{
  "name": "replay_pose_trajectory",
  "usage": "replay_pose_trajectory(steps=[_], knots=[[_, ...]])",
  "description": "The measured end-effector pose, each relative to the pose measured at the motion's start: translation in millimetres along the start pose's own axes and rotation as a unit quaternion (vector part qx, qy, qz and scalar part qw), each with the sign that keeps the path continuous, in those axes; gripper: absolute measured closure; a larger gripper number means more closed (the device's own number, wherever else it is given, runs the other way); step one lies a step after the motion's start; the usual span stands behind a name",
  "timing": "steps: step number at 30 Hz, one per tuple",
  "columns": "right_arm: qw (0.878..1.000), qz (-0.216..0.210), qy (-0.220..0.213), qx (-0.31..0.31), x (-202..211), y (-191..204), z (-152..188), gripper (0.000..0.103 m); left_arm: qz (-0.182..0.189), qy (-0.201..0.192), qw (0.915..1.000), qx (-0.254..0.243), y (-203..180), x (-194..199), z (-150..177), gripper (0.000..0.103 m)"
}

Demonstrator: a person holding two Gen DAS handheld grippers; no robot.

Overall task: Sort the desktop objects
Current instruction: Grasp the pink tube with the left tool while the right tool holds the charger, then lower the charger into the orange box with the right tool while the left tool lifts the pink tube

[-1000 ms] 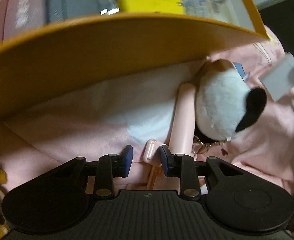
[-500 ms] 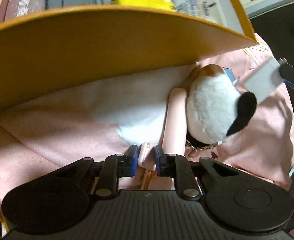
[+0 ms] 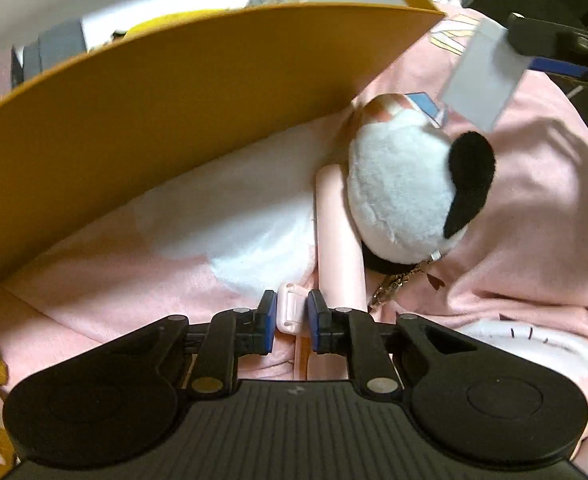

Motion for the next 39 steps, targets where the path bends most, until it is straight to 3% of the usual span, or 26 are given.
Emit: replay_pose_trajectory(steps=[4,7,12,20,26,30,34,39], knots=[[1.000,-0.003,-0.008,0.006,5.7,5.5,-2.2,0.069,0.001,-0.019,0.9998,0.010,24.3,19.8,7.9,0.088],[1.000,-0.001,-0.017,0.009,12.1,8.0,-4.9,0.069,-0.019,-0.044,0.9988,-0.004,15.8,33.8,11.8,0.093],[1.000,0.005,-0.023,0.014,17.2,10.5,-7.8,0.069,-0.022,-0.069,0.9974,0.002,10.9,55.6,17.5,0.096],[0.999,-0.003,-0.041,0.028,23.4,21.8,-21.0,0.069,-0.090,-0.110,0.9899,-0.005,0.4,89.5,16.6,0.098],[0.998,-0.013,-0.053,0.039,12.6,36.5,-47.6,0.069,-0.068,-0.114,0.9902,0.042,1.4,105.5,11.5,0.098],[0.998,-0.001,-0.042,0.055,-13.4,43.5,-60.7,0.069,-0.054,-0.119,0.9896,0.061,8.0,115.3,12.0,0.097],[0.996,0.047,-0.017,0.078,-47.2,41.3,-68.3,0.069,-0.045,-0.121,0.9889,0.074,11.5,122.1,16.2,0.097],[0.993,0.069,0.043,0.086,-84.2,35.8,-63.7,0.069,-0.041,-0.120,0.9893,0.072,14.1,121.9,19.3,0.098]])
Point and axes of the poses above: each gripper's, at about its wrist camera, not at the fingertips, and x roughly against the way its jaws point, y to its left, z to its underside, the point moved 10 cm from there along -x, roughly the way its jaws point, and after that the axes turned 9 degrees about y, right-handed, at the moved point
